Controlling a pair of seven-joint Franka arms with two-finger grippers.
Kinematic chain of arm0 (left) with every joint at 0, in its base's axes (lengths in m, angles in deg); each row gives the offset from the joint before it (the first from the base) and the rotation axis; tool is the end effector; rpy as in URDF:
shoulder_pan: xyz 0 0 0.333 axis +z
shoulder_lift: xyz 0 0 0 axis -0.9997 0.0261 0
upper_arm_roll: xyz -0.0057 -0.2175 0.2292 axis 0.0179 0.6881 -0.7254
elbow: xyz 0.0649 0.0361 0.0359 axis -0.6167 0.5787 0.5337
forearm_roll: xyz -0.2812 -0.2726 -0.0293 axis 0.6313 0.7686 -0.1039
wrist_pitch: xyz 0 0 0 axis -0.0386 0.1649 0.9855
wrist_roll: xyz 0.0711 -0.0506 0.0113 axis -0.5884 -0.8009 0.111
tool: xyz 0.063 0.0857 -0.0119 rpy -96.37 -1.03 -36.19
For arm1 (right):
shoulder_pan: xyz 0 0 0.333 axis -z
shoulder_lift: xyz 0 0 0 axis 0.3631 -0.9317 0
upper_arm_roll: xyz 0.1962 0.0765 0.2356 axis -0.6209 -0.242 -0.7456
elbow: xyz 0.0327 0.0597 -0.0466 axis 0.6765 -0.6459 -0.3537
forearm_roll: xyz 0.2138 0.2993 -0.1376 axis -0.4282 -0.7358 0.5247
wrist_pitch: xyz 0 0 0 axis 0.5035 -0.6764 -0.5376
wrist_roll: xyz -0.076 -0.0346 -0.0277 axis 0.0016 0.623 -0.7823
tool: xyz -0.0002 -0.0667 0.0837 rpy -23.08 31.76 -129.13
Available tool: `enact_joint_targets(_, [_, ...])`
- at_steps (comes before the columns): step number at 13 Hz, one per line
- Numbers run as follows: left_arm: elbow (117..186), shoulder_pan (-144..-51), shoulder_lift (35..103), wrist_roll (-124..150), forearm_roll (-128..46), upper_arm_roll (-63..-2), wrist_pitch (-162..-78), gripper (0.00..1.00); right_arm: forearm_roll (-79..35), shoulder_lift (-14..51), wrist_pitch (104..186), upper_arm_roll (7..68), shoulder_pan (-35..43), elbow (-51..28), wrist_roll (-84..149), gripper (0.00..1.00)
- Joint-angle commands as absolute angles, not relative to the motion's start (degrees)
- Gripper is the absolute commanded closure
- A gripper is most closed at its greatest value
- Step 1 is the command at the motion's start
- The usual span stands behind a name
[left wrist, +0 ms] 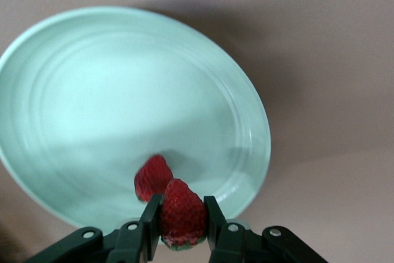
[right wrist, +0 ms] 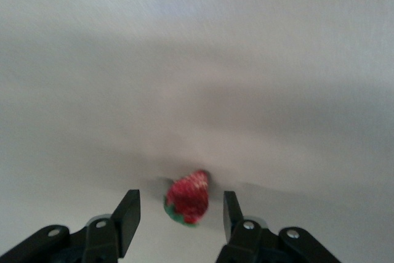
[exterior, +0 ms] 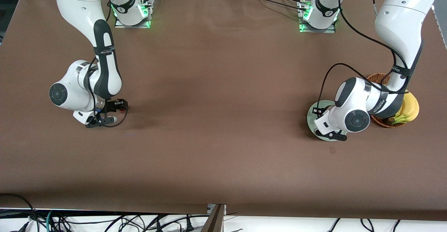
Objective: Collect all strawberries into plate
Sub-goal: 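Lower the second strawberry onto the plate and open the left gripper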
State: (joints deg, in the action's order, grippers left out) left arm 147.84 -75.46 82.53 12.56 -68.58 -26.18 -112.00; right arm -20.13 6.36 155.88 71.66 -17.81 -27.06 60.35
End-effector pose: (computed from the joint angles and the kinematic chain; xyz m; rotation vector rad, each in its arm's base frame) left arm 0.6294 -0.0819 0.2094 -3.0056 0.3443 0.5674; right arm 0.5818 0.0175 0.1936 -3.0095 -0.2967 0.2573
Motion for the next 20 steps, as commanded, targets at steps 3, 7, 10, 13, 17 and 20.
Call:
enact_joint_targets(3, [148.68,-74.18,82.52,9.97,-70.29,-25.52,-114.38,0.0,-21.16,7.69,156.08,71.96,-18.35,-30.0,61.51,0.52])
enact_joint_targets(7, [148.68,-74.27,82.52,10.23,-70.29,-25.52,-114.38,0.0,-21.16,7.69,155.99,72.05,-18.35,-29.56,61.16,0.61])
enact_joint_targets(10, [148.68,-74.27,82.52,10.41,-70.29,-25.52,-114.38,0.0,-21.16,7.69,156.25,71.96,-18.35,-29.48,60.89,0.57])
enact_joint_targets(13, [148.68,-74.27,82.52,10.58,-70.21,-25.52,-114.38,0.0,-21.16,7.6,156.43,71.96,-18.35,-29.3,60.89,0.51])
enact_joint_targets(17, [148.68,-74.27,82.52,10.58,-70.21,-25.52,-114.38,0.0,-21.25,7.34,156.69,71.96,-18.35,-28.95,60.8,0.47])
enact_joint_targets(20, [148.68,-74.27,82.52,10.58,-70.21,-25.52,-114.38,0.0,-21.42,6.99,156.78,71.96,-18.26,-28.43,60.72,0.48])
